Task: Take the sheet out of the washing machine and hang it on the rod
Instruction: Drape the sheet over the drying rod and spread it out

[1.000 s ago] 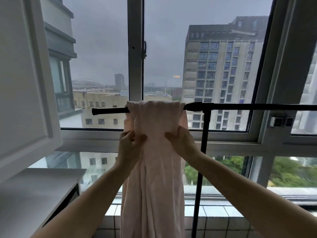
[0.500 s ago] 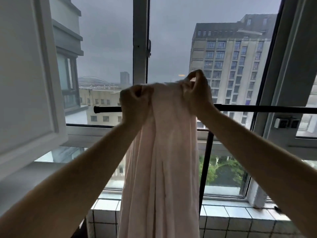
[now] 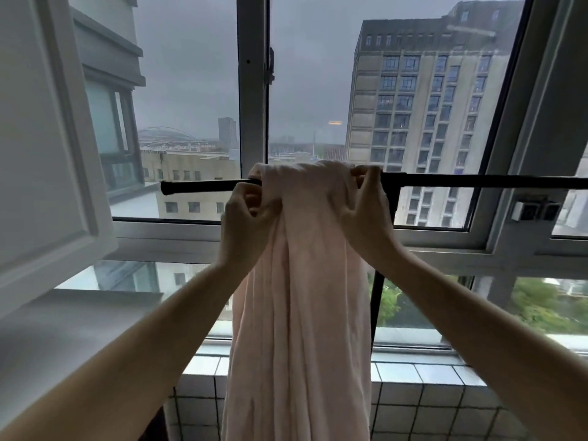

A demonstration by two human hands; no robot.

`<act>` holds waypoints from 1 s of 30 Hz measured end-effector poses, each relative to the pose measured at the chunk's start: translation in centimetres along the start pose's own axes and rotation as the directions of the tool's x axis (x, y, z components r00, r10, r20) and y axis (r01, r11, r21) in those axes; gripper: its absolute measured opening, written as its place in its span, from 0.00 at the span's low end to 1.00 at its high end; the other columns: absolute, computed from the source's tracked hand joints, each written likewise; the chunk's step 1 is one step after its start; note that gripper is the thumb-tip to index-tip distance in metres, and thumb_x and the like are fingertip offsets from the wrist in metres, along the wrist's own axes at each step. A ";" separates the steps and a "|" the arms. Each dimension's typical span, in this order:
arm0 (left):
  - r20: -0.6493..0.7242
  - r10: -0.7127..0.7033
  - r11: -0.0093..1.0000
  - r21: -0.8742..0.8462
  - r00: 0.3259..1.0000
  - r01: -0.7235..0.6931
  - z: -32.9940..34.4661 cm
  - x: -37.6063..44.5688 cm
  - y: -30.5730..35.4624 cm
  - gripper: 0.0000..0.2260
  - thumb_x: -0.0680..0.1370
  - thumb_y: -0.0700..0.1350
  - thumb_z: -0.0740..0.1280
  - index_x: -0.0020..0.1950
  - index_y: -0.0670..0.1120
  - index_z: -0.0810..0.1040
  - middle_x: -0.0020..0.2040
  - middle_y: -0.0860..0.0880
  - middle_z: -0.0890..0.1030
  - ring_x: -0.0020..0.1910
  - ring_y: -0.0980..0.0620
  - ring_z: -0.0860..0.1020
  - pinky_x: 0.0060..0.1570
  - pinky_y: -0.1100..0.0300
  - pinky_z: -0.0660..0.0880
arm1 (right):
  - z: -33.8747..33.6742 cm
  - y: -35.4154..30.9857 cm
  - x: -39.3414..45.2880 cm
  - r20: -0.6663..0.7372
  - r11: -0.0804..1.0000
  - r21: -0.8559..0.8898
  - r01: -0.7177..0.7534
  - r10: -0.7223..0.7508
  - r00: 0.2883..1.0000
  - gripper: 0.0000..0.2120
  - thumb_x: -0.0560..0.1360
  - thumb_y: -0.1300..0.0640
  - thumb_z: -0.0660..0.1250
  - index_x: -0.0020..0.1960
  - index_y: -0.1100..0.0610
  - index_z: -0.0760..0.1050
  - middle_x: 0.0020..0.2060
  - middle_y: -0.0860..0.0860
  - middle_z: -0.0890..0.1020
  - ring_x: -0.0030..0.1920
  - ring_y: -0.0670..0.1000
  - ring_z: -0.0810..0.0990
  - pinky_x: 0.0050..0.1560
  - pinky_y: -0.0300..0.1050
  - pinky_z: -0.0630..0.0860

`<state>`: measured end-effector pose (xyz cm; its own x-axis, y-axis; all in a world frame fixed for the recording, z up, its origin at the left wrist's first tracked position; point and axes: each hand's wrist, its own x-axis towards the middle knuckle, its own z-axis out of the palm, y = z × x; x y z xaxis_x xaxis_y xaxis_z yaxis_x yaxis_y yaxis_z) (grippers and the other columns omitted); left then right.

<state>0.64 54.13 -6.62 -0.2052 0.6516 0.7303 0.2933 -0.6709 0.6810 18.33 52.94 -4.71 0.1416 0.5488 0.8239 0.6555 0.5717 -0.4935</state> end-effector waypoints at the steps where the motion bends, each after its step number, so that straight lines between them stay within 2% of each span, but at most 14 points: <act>1: 0.022 0.024 1.000 0.016 0.999 -0.024 0.1 -0.5 -0.5 0.07 0.76 0.42 0.69 0.52 0.45 0.75 0.41 0.55 0.79 0.39 0.61 0.79 0.36 0.68 0.76 | 0.4 -0.2 -0.7 0.005 1.000 0.008 0.004 -0.004 1.000 0.20 0.73 0.59 0.70 0.60 0.61 0.65 0.52 0.54 0.73 0.51 0.50 0.72 0.47 0.36 0.65; 3: 0.058 0.104 0.992 0.067 0.993 -0.108 0.2 -1.6 -1.2 0.04 0.78 0.40 0.66 0.53 0.42 0.75 0.40 0.53 0.79 0.36 0.63 0.78 0.33 0.72 0.74 | 1.1 -0.6 -1.9 0.014 1.000 0.018 0.018 -0.019 1.000 0.28 0.72 0.57 0.71 0.66 0.62 0.61 0.60 0.57 0.69 0.56 0.50 0.69 0.52 0.35 0.66; 5: 0.098 0.170 0.977 0.111 0.981 -0.181 0.1 -2.7 -2.0 0.07 0.79 0.41 0.65 0.56 0.41 0.75 0.43 0.50 0.80 0.36 0.62 0.79 0.35 0.73 0.75 | 1.7 -0.9 -2.8 0.009 1.000 0.012 0.009 -0.010 1.000 0.33 0.72 0.54 0.71 0.69 0.62 0.58 0.64 0.58 0.66 0.61 0.51 0.69 0.58 0.42 0.70; 7: 0.127 0.220 0.966 0.107 0.967 -0.234 -0.3 -3.8 -3.2 0.09 0.79 0.41 0.65 0.58 0.41 0.74 0.47 0.48 0.81 0.37 0.59 0.80 0.39 0.74 0.75 | 2.2 -0.9 -4.4 0.014 1.000 -0.018 -0.010 0.010 1.000 0.35 0.73 0.52 0.70 0.71 0.61 0.56 0.66 0.58 0.65 0.63 0.52 0.68 0.59 0.42 0.69; 9: 0.143 0.262 0.955 0.103 0.954 -0.278 -0.9 -4.5 -4.3 0.11 0.79 0.42 0.67 0.60 0.41 0.75 0.49 0.51 0.81 0.41 0.58 0.81 0.42 0.75 0.75 | 3.0 -0.6 -6.1 0.057 0.996 -0.083 -0.042 0.046 0.997 0.36 0.74 0.49 0.69 0.72 0.60 0.55 0.65 0.58 0.65 0.63 0.54 0.69 0.59 0.42 0.69; 11: 0.190 0.286 0.950 0.068 0.939 -0.303 -1.6 -4.7 -5.9 0.10 0.78 0.42 0.67 0.59 0.41 0.76 0.49 0.53 0.81 0.44 0.60 0.80 0.43 0.75 0.74 | 4.7 -0.3 -8.1 0.079 0.978 -0.198 -0.073 0.090 0.993 0.38 0.72 0.43 0.69 0.72 0.58 0.55 0.61 0.58 0.66 0.59 0.59 0.71 0.56 0.51 0.73; 15: 0.299 0.352 0.924 0.041 0.887 -0.380 -2.2 -5.1 -6.7 0.10 0.78 0.41 0.67 0.58 0.40 0.79 0.49 0.54 0.80 0.47 0.63 0.76 0.47 0.78 0.68 | 5.8 -1.1 -8.2 0.044 0.961 -0.239 -0.139 0.154 0.987 0.42 0.68 0.35 0.69 0.71 0.54 0.55 0.57 0.57 0.68 0.56 0.60 0.72 0.53 0.57 0.74; 17: 0.397 0.300 0.952 -0.064 0.868 -0.300 -3.1 -4.9 -7.8 0.10 0.77 0.39 0.65 0.57 0.45 0.79 0.48 0.54 0.81 0.47 0.62 0.78 0.49 0.72 0.72 | 6.8 -1.8 -8.1 0.014 0.946 -0.272 -0.174 0.185 0.983 0.45 0.67 0.33 0.68 0.72 0.55 0.52 0.58 0.57 0.67 0.57 0.61 0.72 0.54 0.57 0.74; 20: 0.526 0.104 0.962 -0.268 0.844 0.048 -4.1 -4.1 -8.2 0.13 0.74 0.37 0.61 0.49 0.52 0.80 0.44 0.50 0.80 0.45 0.55 0.77 0.50 0.59 0.72 | 8.0 -2.3 -8.5 -0.005 0.923 -0.326 -0.203 0.213 0.977 0.49 0.65 0.30 0.65 0.74 0.55 0.50 0.61 0.58 0.66 0.58 0.62 0.72 0.56 0.59 0.74; 22: 0.578 0.008 0.901 -0.357 0.816 0.244 -4.5 -3.4 -8.1 0.10 0.72 0.37 0.60 0.49 0.44 0.79 0.42 0.47 0.79 0.43 0.56 0.76 0.48 0.61 0.71 | 8.5 -2.5 -8.4 -0.036 0.913 -0.333 -0.237 0.239 0.970 0.49 0.65 0.30 0.65 0.74 0.54 0.48 0.61 0.58 0.66 0.58 0.62 0.73 0.55 0.59 0.74; 24: 0.640 -0.054 0.844 -0.381 0.767 0.377 -4.7 -3.4 -8.0 0.10 0.73 0.37 0.62 0.53 0.38 0.75 0.43 0.45 0.80 0.44 0.55 0.78 0.50 0.60 0.74 | 8.8 -2.5 -8.2 -0.073 0.900 -0.335 -0.280 0.271 0.960 0.46 0.68 0.35 0.67 0.75 0.54 0.48 0.60 0.58 0.67 0.58 0.62 0.73 0.56 0.59 0.73; 27: 0.680 -0.141 0.840 -0.303 0.719 0.450 -4.7 -3.5 -8.5 0.08 0.75 0.35 0.65 0.52 0.42 0.73 0.48 0.39 0.82 0.48 0.43 0.80 0.57 0.49 0.74 | 8.8 -2.4 -7.7 -0.099 0.891 -0.355 -0.282 0.264 0.959 0.40 0.71 0.43 0.67 0.74 0.54 0.49 0.60 0.57 0.67 0.56 0.64 0.74 0.53 0.57 0.74; 28: 0.650 -0.163 0.852 -0.286 0.742 0.438 -4.7 -3.2 -8.7 0.08 0.75 0.35 0.66 0.51 0.43 0.73 0.46 0.41 0.83 0.48 0.42 0.81 0.55 0.50 0.75 | 8.7 -2.4 -7.5 -0.100 0.893 -0.356 -0.277 0.258 0.961 0.38 0.72 0.46 0.67 0.74 0.54 0.50 0.60 0.57 0.67 0.55 0.63 0.74 0.51 0.55 0.74; 30: 0.506 -0.184 0.893 -0.272 0.843 0.358 -4.6 -2.4 -8.8 0.07 0.75 0.35 0.66 0.51 0.42 0.71 0.41 0.46 0.84 0.42 0.47 0.81 0.46 0.56 0.76 | 8.3 -2.1 -7.3 -0.092 0.901 -0.353 -0.254 0.237 0.967 0.36 0.74 0.50 0.66 0.74 0.56 0.51 0.62 0.57 0.67 0.55 0.62 0.74 0.49 0.52 0.74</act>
<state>-5.70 56.87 -14.18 0.2459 0.8514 0.4633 -0.0656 -0.4623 0.8843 9.70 52.78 -12.03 0.3605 0.6105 0.7052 0.8158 0.1601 -0.5557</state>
